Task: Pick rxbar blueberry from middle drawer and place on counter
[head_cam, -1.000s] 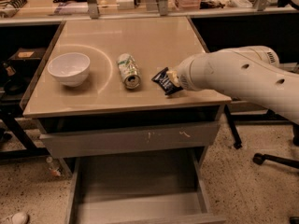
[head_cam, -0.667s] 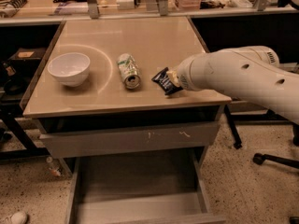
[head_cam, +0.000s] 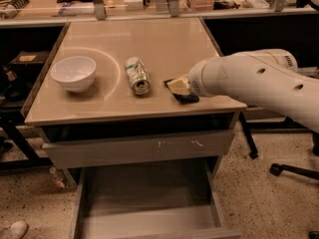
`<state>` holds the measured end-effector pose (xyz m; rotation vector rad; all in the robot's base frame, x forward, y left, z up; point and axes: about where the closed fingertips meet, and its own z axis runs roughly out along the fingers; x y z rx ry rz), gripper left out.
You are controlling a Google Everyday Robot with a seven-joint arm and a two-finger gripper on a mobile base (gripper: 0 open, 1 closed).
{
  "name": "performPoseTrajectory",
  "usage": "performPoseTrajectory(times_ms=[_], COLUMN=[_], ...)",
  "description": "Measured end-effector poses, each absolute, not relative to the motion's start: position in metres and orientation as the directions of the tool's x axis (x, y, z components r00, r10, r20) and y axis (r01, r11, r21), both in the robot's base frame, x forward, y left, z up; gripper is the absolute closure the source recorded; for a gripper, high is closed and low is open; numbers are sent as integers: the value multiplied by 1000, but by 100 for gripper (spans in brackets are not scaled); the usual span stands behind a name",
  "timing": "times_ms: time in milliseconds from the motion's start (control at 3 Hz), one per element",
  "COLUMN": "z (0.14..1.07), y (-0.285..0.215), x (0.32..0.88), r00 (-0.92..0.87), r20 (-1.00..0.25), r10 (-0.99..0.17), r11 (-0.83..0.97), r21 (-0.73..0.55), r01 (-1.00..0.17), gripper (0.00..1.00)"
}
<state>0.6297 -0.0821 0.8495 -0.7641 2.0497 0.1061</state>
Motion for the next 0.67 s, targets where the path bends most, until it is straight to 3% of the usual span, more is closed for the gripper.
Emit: performPoseTrajectory(times_ms=[333, 667], z=[850, 850], y=[-82, -82], x=[630, 630], r00=[-388, -388], r20=[-789, -789], r10=[-477, -477], r11=[804, 804], r21=[-213, -213], r01=[-556, -556], gripper=[0, 0])
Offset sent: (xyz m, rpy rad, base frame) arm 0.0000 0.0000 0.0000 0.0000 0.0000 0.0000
